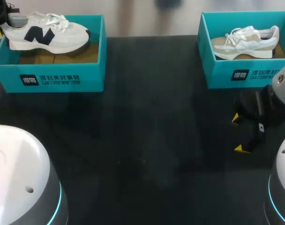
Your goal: Take the shoe out of the shoebox, open the shoe tongue, remove and reinsert the insole, then place the shoe into the shoebox
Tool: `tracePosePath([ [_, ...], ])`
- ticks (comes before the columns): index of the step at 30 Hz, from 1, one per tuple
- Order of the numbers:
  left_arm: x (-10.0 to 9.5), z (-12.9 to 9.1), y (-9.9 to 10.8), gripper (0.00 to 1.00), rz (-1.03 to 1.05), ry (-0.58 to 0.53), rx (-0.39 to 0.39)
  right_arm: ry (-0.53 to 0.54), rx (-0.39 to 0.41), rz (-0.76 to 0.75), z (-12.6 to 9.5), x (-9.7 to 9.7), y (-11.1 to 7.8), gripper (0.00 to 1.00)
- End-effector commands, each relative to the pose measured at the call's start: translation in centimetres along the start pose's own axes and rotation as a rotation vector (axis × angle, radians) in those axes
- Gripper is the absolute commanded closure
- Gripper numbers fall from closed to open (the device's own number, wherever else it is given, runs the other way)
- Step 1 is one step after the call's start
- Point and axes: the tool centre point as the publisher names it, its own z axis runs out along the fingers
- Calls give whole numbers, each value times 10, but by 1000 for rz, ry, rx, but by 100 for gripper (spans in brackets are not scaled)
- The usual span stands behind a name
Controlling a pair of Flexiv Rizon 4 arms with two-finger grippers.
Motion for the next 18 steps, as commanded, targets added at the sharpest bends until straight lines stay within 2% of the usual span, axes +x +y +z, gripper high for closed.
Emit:
tracePosePath([
  [1, 0, -2, 1, 100, 0, -1, 1, -1, 3, 0, 1, 1, 1, 0],
  [6, 0, -2, 1, 100, 0, -1, 1, -1, 3, 0, 1, 1, 1, 0],
  [7, -2, 4, 0, 100, 1, 12, -32, -1, 3, 0, 1, 1, 1, 0],
  [13, -8, 32, 2, 100, -11, 19, 18, -1, 3, 0, 1, 1, 1, 0],
  [18, -7, 42, -3, 100, -15, 23, 34, -1, 3, 0, 1, 1, 1, 0],
])
